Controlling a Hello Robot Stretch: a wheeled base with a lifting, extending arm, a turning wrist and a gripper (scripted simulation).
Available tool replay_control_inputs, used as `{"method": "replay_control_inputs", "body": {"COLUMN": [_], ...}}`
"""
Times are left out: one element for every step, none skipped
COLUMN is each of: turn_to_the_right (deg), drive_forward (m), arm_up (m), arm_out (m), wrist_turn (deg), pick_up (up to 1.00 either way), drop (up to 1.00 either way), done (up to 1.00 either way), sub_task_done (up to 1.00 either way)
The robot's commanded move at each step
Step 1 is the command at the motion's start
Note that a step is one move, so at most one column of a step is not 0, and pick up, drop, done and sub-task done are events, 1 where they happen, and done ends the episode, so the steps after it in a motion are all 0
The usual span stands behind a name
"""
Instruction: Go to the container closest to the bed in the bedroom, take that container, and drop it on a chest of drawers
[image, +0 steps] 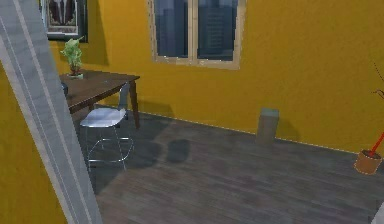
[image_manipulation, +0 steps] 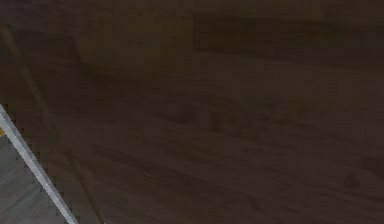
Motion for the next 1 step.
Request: {"method": "replay_control_inputs", "body": {"turn_to_the_right": [45.0], "drive_forward": [0.0], "arm_up": [0.0], "arm_out": [0.0], "wrist_turn": [0.0], "pick_up": [0.0], "drop": [0.0], "done": [0.0], "sub_task_done": [0.0]}}
